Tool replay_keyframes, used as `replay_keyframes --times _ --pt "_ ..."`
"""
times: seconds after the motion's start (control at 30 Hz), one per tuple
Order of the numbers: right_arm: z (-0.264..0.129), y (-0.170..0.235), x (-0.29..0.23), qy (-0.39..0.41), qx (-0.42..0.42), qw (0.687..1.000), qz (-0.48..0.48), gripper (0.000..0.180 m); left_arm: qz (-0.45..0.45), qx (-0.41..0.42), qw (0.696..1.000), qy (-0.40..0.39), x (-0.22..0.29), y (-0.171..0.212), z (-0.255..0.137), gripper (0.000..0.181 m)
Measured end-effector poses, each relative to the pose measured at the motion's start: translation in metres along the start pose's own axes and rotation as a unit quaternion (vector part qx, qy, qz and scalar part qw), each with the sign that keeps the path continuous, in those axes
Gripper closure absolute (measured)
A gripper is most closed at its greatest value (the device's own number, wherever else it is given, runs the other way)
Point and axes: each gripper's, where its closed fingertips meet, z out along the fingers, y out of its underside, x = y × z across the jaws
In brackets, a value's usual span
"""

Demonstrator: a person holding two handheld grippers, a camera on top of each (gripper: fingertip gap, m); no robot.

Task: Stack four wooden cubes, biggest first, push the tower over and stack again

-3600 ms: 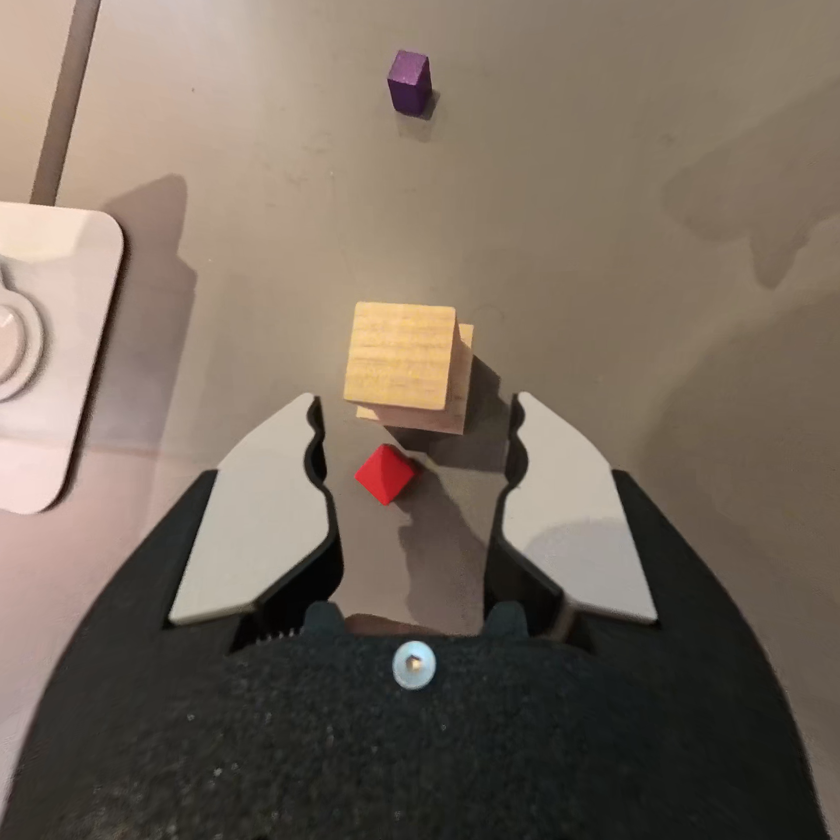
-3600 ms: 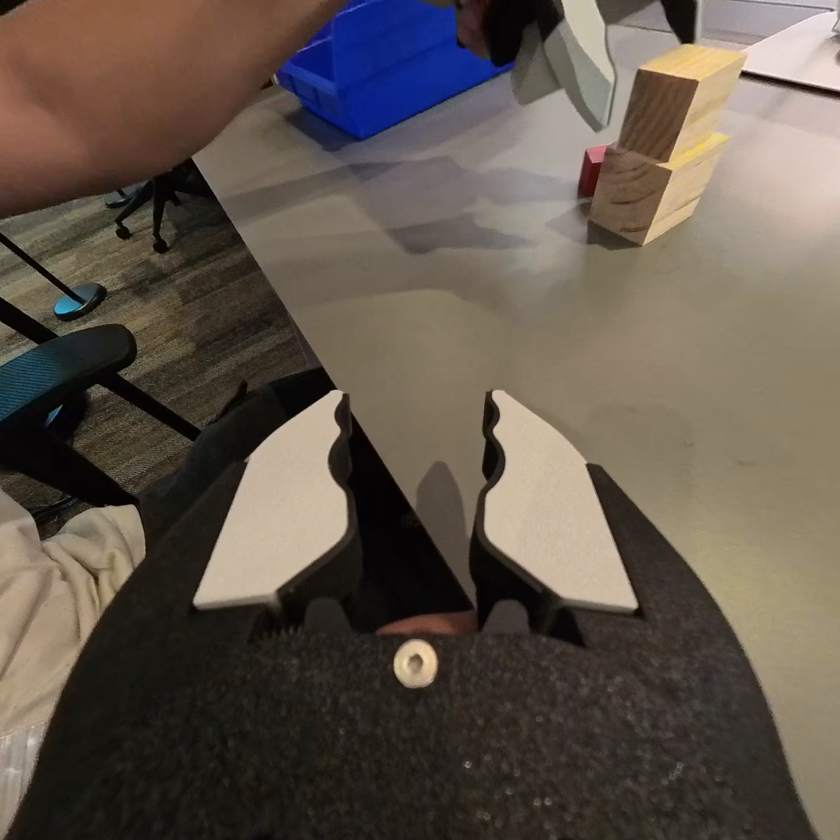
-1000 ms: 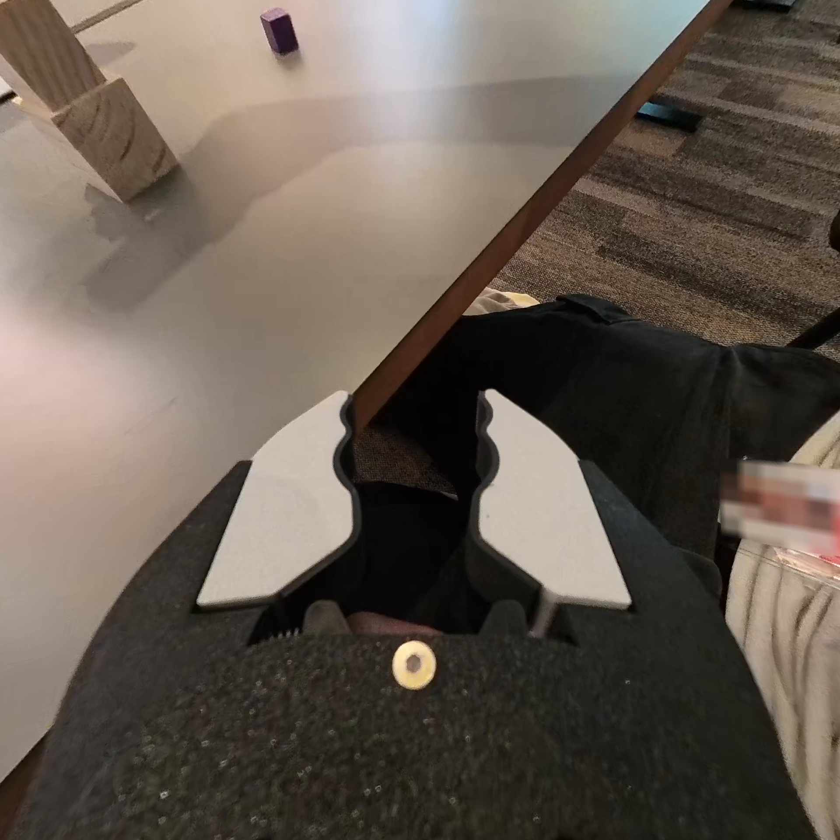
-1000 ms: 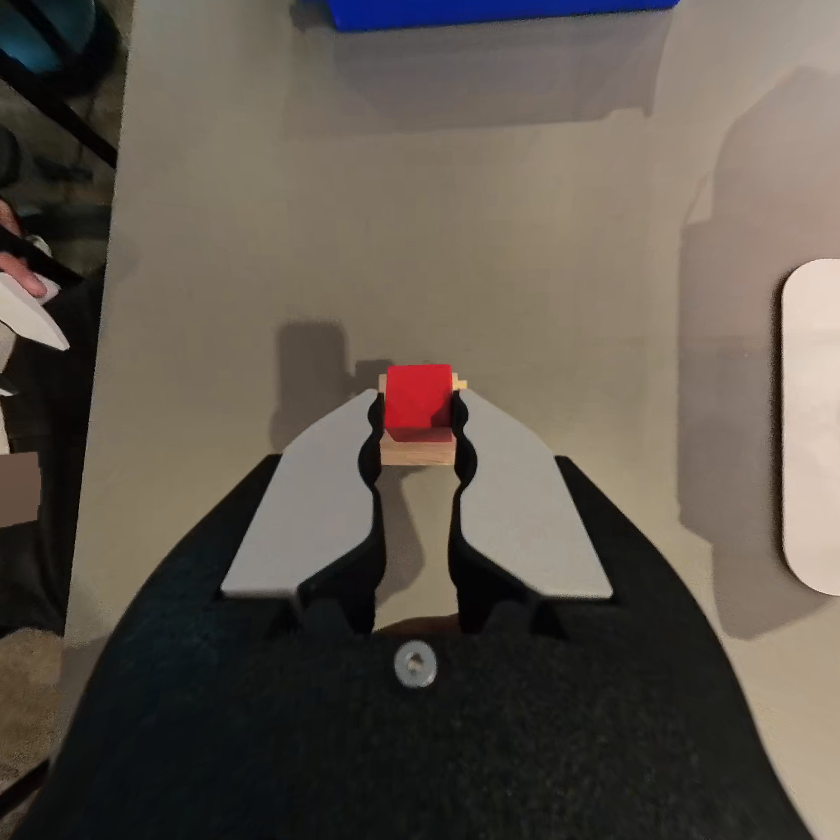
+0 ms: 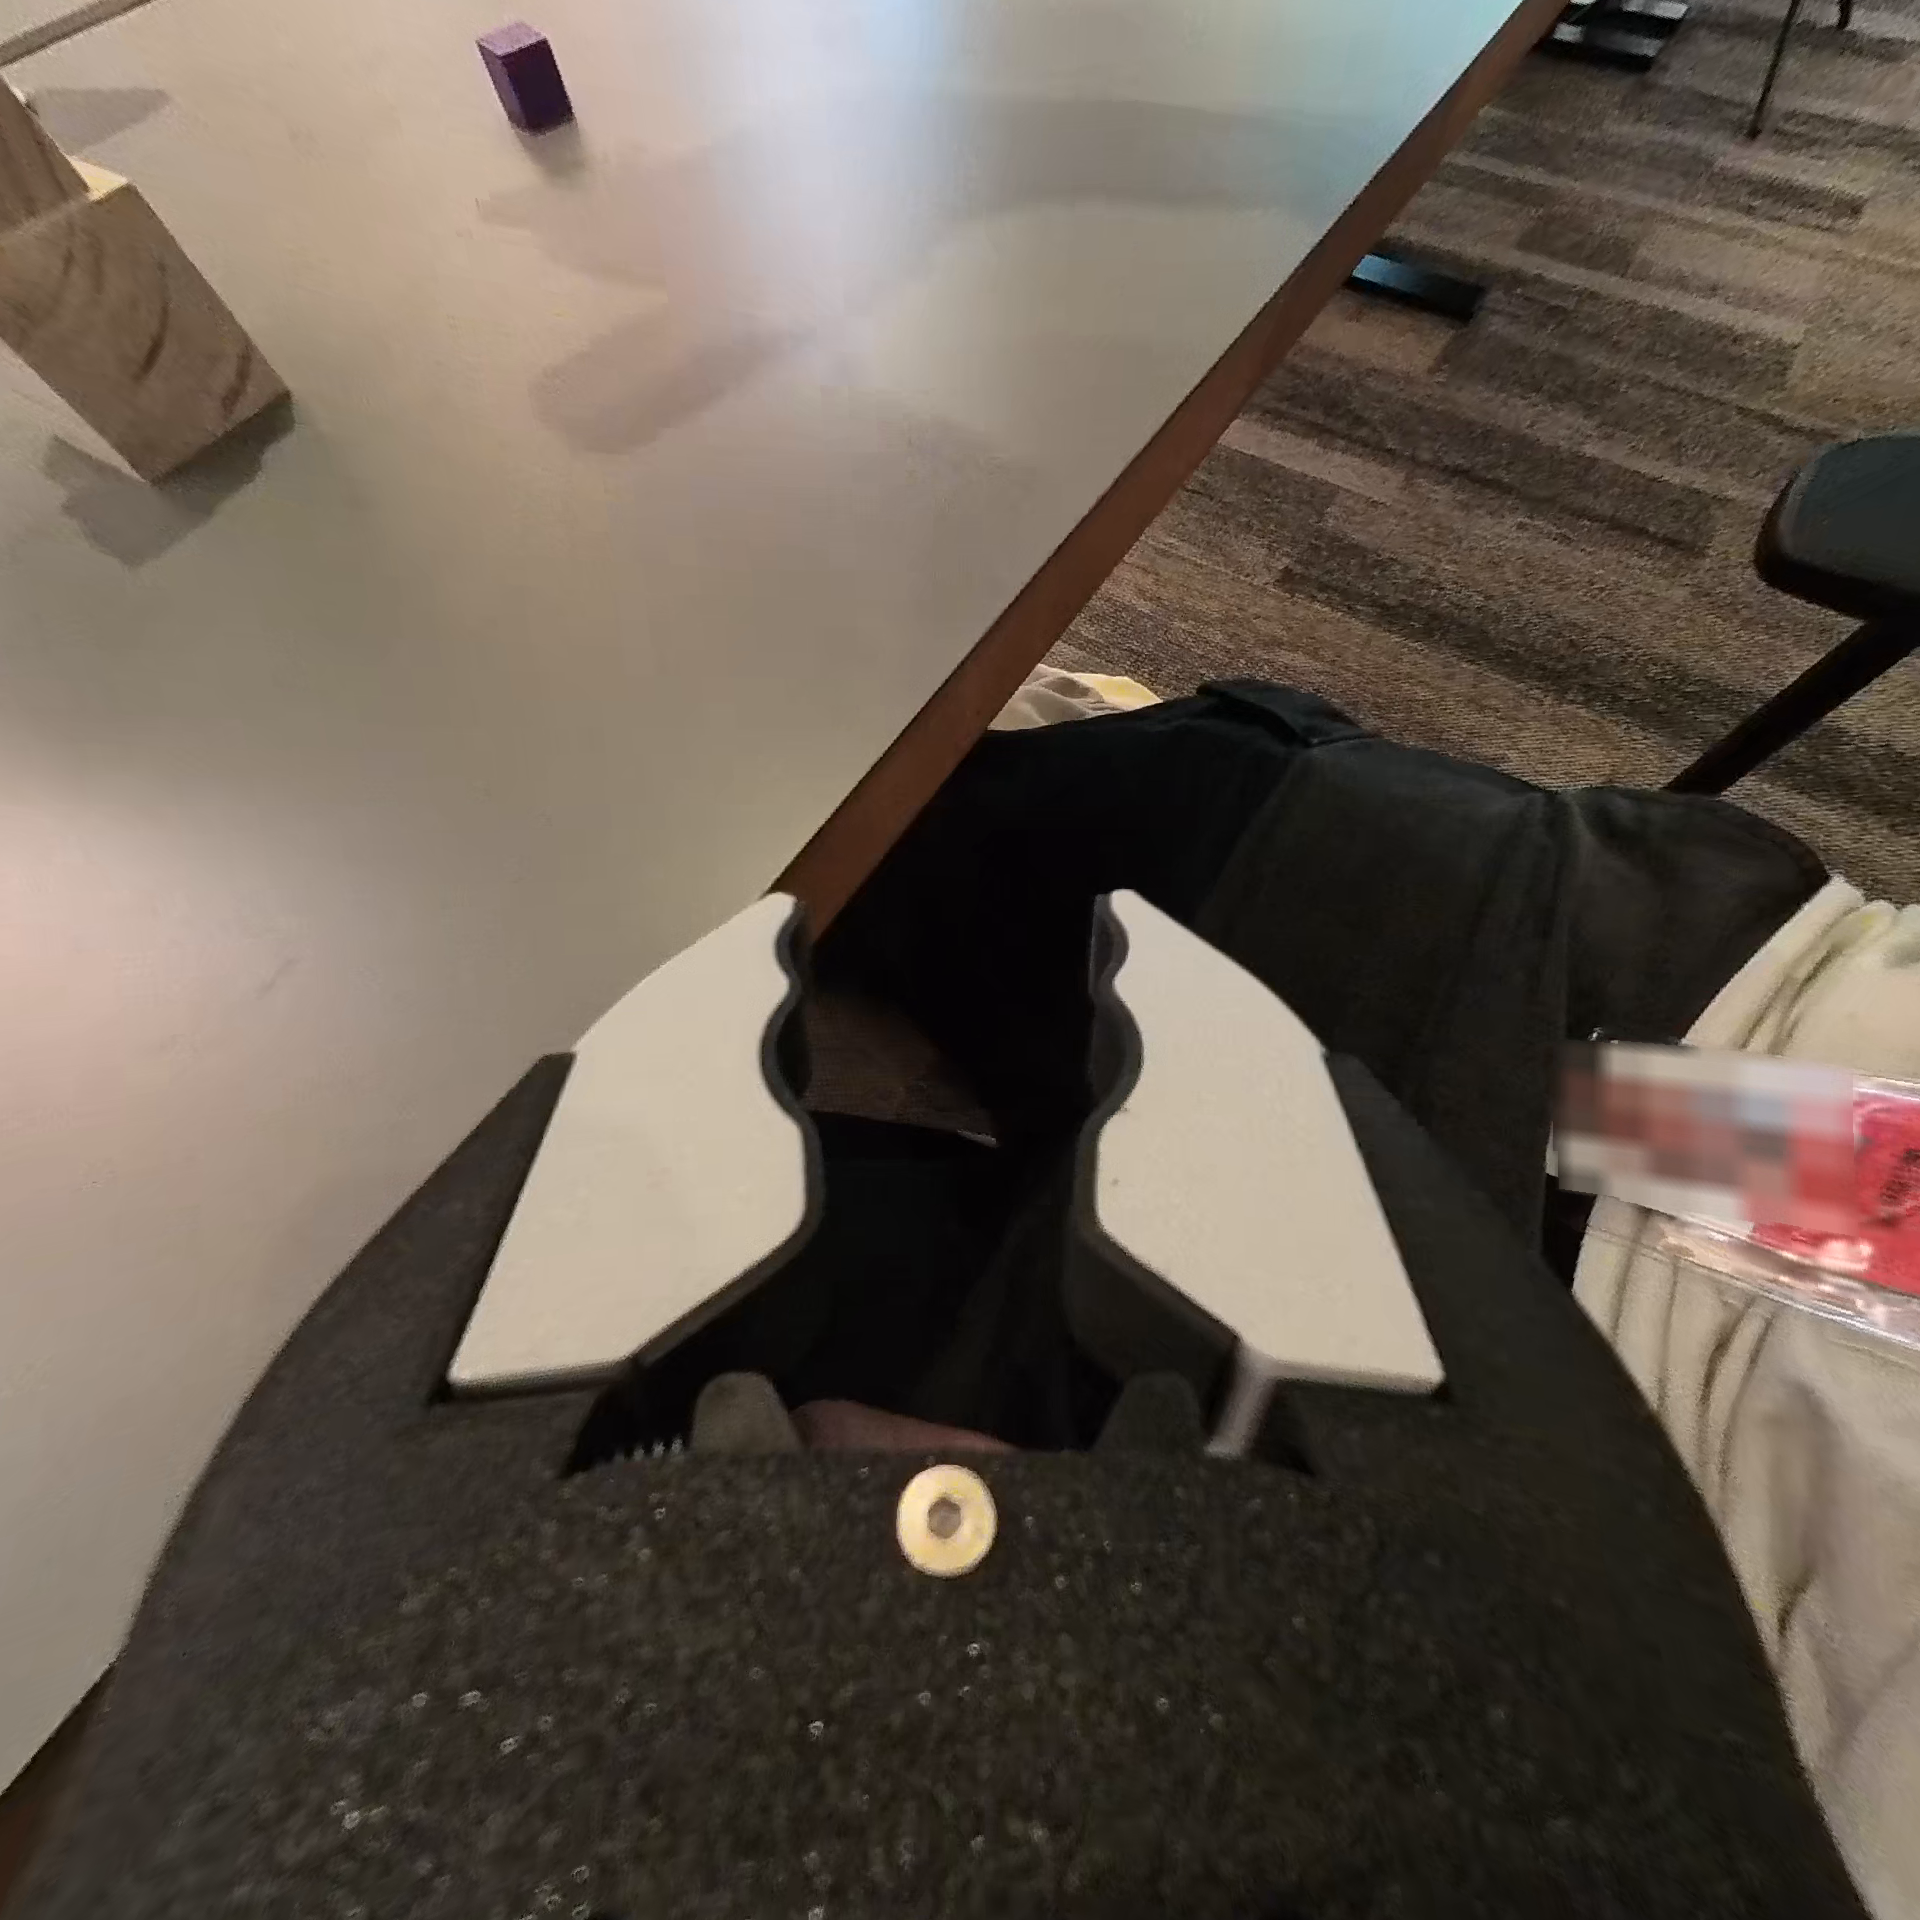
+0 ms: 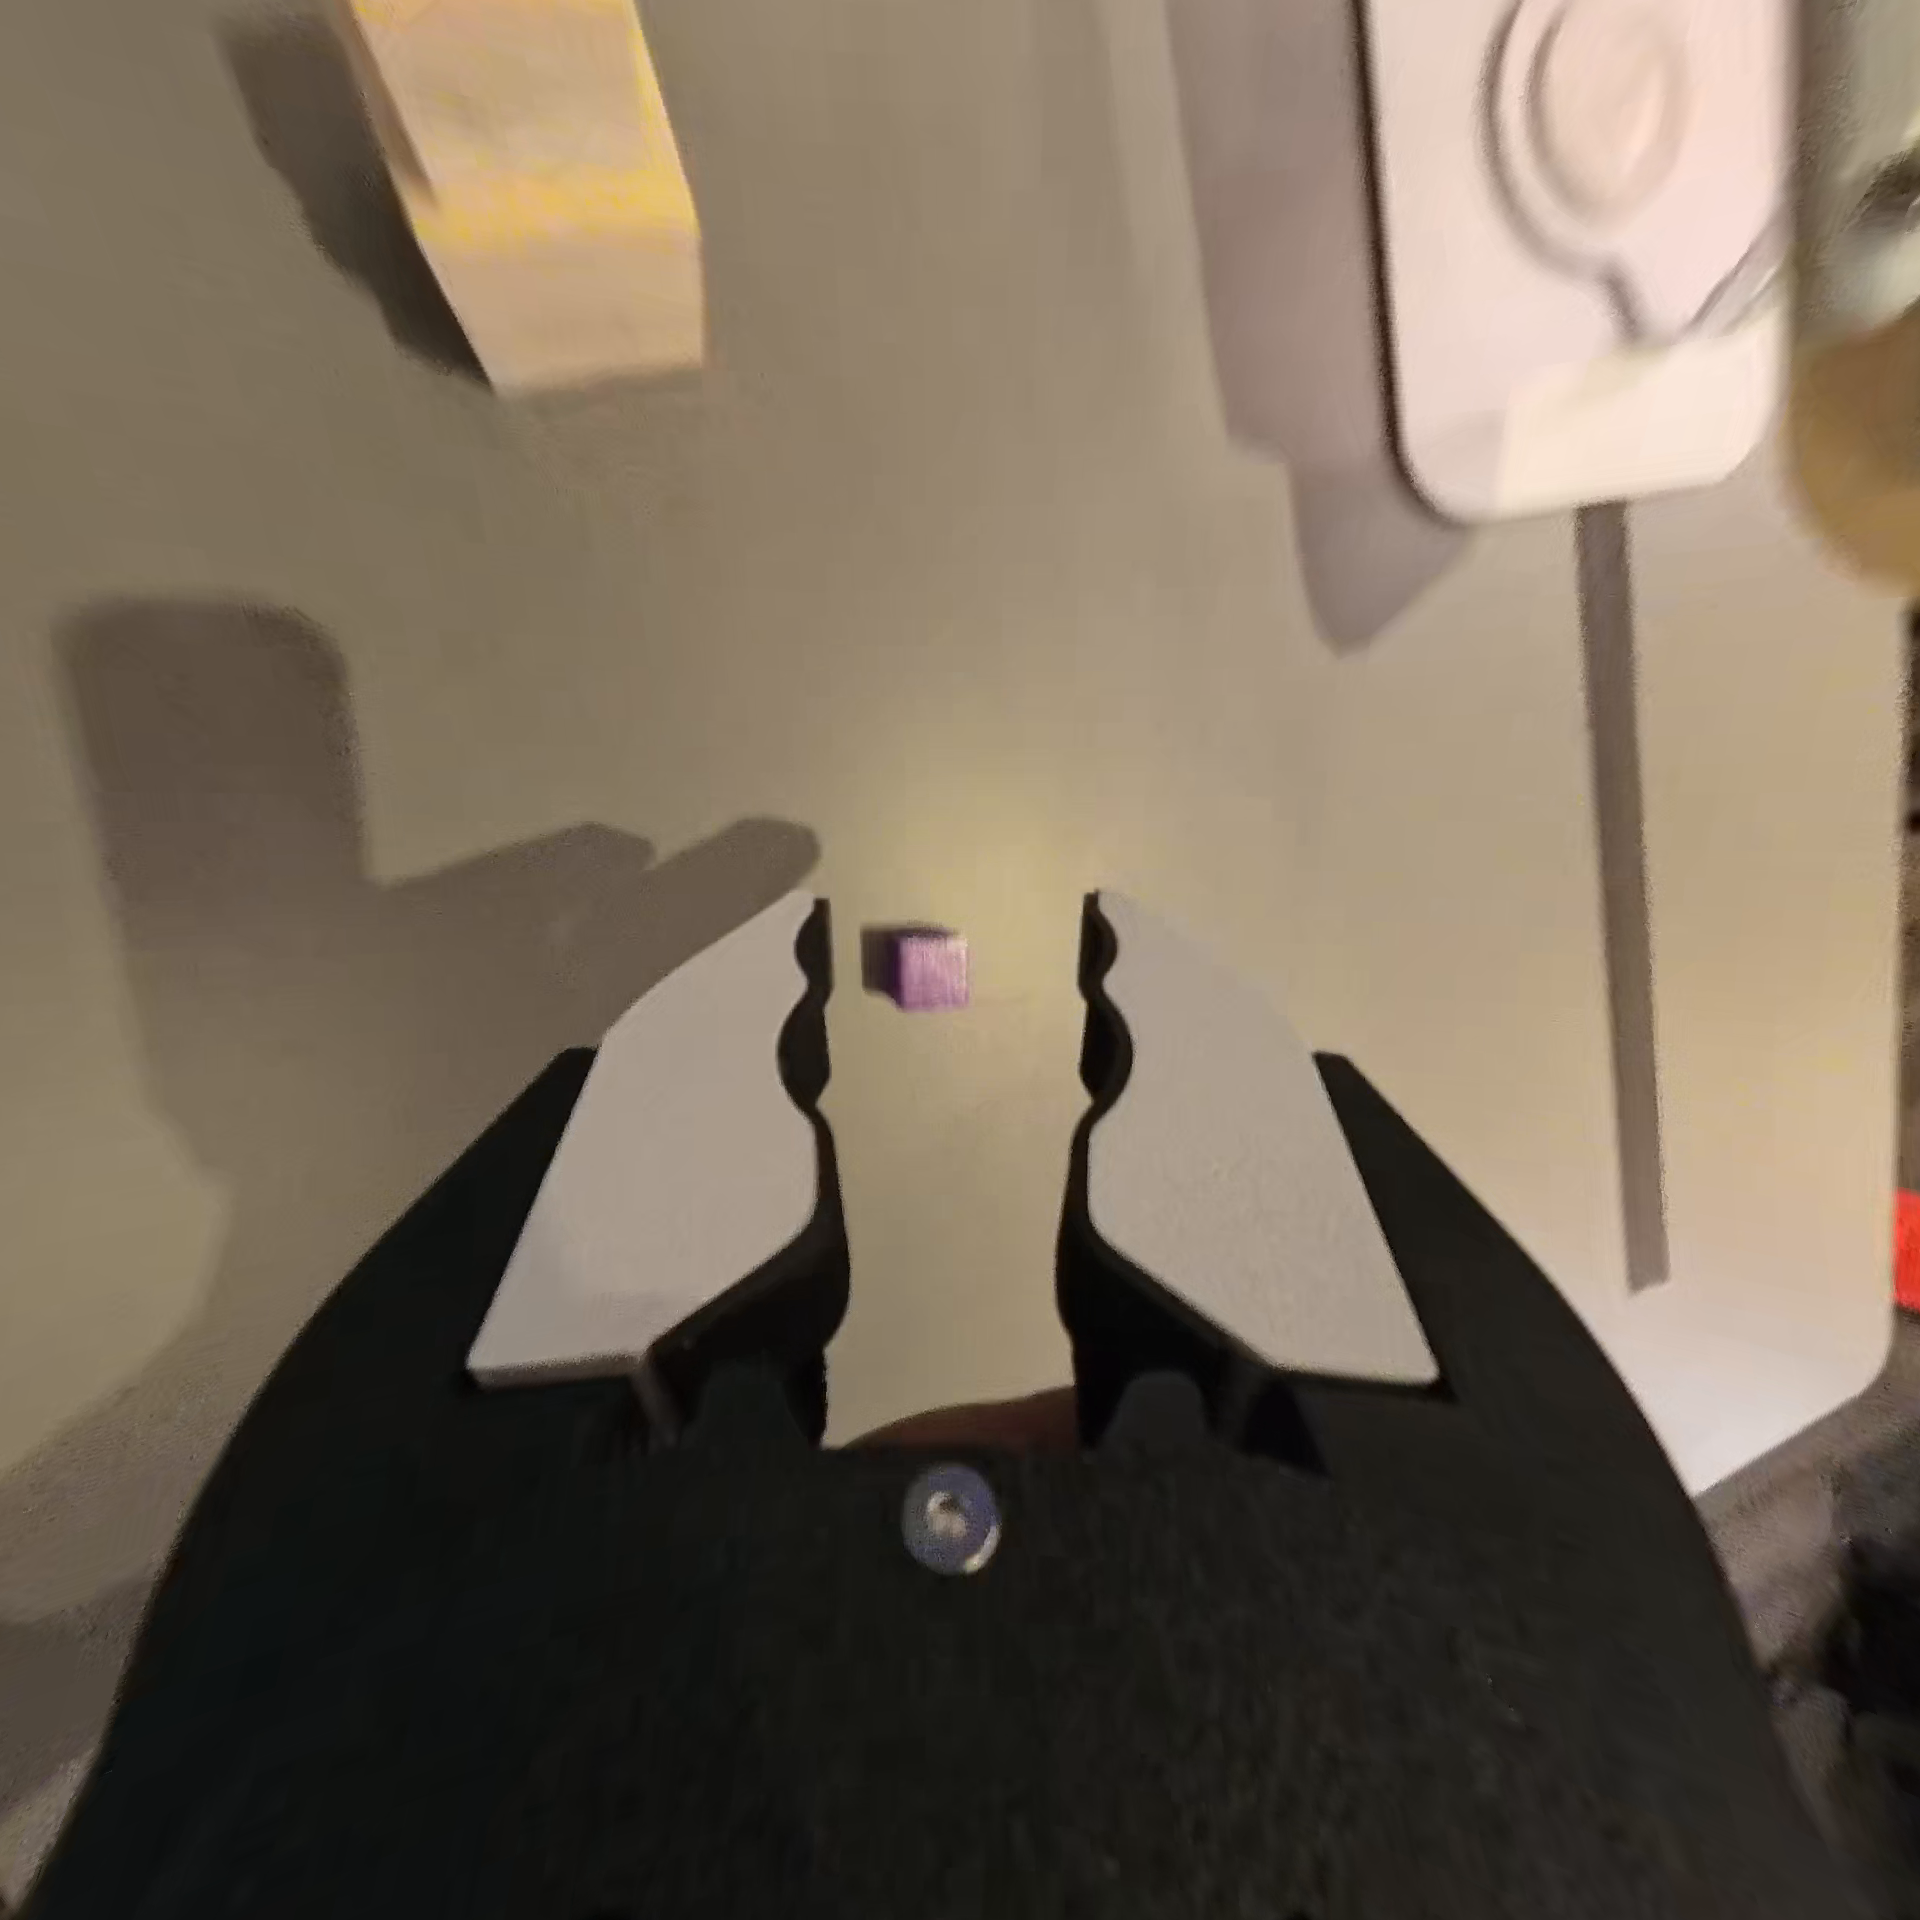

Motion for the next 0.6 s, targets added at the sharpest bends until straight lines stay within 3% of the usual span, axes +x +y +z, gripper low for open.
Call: replay_keyframes --times 0.13,0.33,0.4,0.5,0.6 --pt "0.036 0.038 0.000 -0.030 -0.062 0.997 0.022 0.134 0.015 -0.002 1.000 -0.006 0.000 -0.001 0.003 0.130" --pt "0.062 0.056 -0.007 -0.074 -0.095 0.992 0.030 0.134 0.021 -0.013 1.000 -0.006 0.002 0.004 0.008 0.129" --pt "0.067 0.061 -0.010 -0.085 -0.107 0.990 0.024 0.154 0.023 -0.016 1.000 -0.006 0.001 0.006 0.009 0.129" --pt "0.065 0.055 -0.007 -0.079 -0.106 0.991 0.014 0.158 0.020 -0.016 1.000 -0.005 0.000 0.006 0.009 0.129" --pt "0.041 0.015 -0.002 -0.063 -0.056 0.996 -0.001 0.159 0.017 -0.015 1.000 -0.005 -0.001 0.006 0.008 0.130"
